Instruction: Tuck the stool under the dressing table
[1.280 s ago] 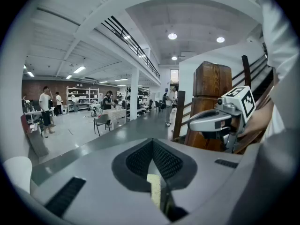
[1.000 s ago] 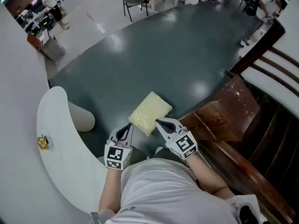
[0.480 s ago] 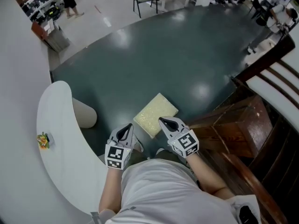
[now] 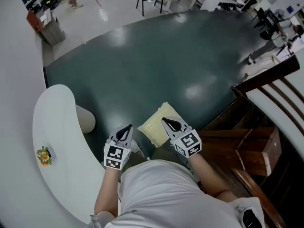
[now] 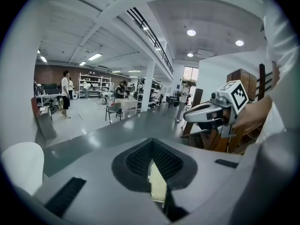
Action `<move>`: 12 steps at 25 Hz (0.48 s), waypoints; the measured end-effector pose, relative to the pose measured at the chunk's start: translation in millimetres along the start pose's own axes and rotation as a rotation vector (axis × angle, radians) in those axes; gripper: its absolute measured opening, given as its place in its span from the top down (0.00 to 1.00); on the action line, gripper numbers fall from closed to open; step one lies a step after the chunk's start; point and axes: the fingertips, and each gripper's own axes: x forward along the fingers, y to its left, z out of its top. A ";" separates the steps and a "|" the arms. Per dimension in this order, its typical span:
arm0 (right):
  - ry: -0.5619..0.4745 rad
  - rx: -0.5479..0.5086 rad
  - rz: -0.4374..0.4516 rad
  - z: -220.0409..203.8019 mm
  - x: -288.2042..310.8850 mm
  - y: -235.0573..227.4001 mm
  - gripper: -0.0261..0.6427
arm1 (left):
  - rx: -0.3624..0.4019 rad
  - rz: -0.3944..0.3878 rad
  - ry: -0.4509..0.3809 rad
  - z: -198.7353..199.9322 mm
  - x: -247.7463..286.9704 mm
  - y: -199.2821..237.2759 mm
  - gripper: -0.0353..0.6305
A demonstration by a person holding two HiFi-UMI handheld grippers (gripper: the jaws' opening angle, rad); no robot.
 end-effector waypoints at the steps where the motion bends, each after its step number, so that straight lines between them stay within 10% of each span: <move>1: 0.012 0.000 0.000 0.8 10.8 -1.0 0.95 | -0.006 -0.005 0.006 -2.3 0.7 10.2 0.94; 12: 0.151 -0.013 -0.060 -25.0 77.6 -50.7 0.95 | -0.064 -0.025 0.111 -45.8 23.9 65.3 0.94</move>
